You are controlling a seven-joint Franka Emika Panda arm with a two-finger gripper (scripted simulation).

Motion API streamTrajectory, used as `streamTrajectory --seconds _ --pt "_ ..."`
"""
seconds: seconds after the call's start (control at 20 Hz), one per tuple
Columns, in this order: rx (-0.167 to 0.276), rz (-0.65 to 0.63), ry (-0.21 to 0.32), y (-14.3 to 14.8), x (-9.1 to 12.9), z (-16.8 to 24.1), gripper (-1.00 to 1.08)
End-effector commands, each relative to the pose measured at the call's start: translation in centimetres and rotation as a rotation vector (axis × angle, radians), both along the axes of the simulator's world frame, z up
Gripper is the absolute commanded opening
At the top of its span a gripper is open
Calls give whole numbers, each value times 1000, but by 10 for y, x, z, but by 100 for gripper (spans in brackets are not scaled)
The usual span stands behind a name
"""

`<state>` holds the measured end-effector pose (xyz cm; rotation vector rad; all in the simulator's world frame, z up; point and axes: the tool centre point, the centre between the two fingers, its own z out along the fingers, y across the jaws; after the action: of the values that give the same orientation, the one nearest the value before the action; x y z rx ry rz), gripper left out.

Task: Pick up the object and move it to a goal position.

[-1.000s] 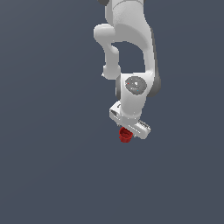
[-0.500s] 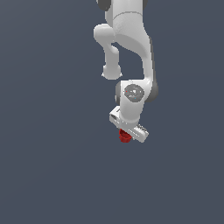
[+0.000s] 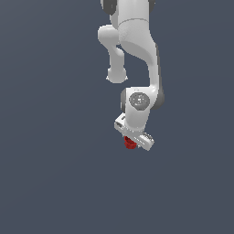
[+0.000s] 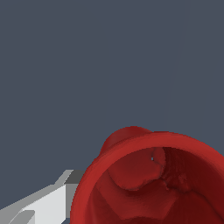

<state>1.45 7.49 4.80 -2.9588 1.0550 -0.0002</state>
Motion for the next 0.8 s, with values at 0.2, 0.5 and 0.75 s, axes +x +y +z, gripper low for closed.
streamTrajectory --seconds 0.2,0.5,0.75 --pt "0 -1 0 0 0 -1 -100" --pt "0 0 0 2 -3 0 -100" --pt "0 0 0 10 -14 3 -100"
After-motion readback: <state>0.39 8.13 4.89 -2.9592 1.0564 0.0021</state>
